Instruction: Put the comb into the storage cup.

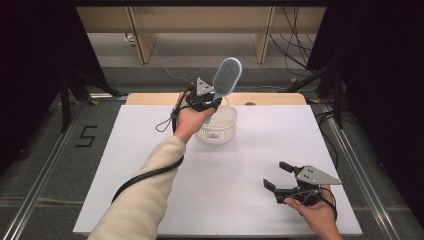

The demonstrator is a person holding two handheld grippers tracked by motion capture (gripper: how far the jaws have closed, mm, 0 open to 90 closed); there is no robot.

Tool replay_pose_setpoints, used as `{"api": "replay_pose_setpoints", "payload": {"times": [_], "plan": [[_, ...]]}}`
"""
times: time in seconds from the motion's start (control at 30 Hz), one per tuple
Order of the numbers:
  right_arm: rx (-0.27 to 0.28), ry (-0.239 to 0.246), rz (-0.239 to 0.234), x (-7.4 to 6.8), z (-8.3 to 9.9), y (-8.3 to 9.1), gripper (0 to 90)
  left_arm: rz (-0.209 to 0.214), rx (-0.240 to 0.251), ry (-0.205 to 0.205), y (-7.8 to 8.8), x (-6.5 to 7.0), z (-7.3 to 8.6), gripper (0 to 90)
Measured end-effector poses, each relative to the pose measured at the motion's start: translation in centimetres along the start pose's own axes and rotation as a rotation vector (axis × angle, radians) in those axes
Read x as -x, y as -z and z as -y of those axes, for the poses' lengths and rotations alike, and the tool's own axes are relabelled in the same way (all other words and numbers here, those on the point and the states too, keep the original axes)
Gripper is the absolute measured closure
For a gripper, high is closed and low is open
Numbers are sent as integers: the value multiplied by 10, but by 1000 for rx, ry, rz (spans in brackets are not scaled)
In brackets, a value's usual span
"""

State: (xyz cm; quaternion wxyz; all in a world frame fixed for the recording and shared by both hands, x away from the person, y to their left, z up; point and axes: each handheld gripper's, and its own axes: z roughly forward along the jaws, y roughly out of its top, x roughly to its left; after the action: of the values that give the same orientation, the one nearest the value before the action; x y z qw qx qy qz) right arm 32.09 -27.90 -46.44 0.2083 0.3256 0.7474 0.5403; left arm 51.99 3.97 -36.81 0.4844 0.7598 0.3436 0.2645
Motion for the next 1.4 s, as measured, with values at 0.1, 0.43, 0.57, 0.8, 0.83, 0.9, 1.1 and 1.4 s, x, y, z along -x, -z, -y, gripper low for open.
{"api": "replay_pose_setpoints", "payload": {"times": [0.1,0.43,0.57,0.8,0.83,0.9,1.1,1.4], "plan": [[4,-1,0,0,0,0,150,0,-1,-3,-1,0,1,696],[1,-2,1,0,0,0,150,2,-3,-1,-3,1,3,696],[2,-1,2,0,0,0,149,2,-5,0,-4,1,4,696],[2,-2,-1,0,0,0,149,1,-6,-3,-5,0,5,696],[3,-3,2,0,0,0,149,0,-6,-2,-5,0,5,696],[1,0,0,0,0,0,149,0,-4,0,-6,0,5,696],[3,-1,-1,0,0,0,150,0,-4,0,-7,0,7,696],[0,-1,1,0,0,0,149,2,-7,-3,-9,0,10,695]]}}
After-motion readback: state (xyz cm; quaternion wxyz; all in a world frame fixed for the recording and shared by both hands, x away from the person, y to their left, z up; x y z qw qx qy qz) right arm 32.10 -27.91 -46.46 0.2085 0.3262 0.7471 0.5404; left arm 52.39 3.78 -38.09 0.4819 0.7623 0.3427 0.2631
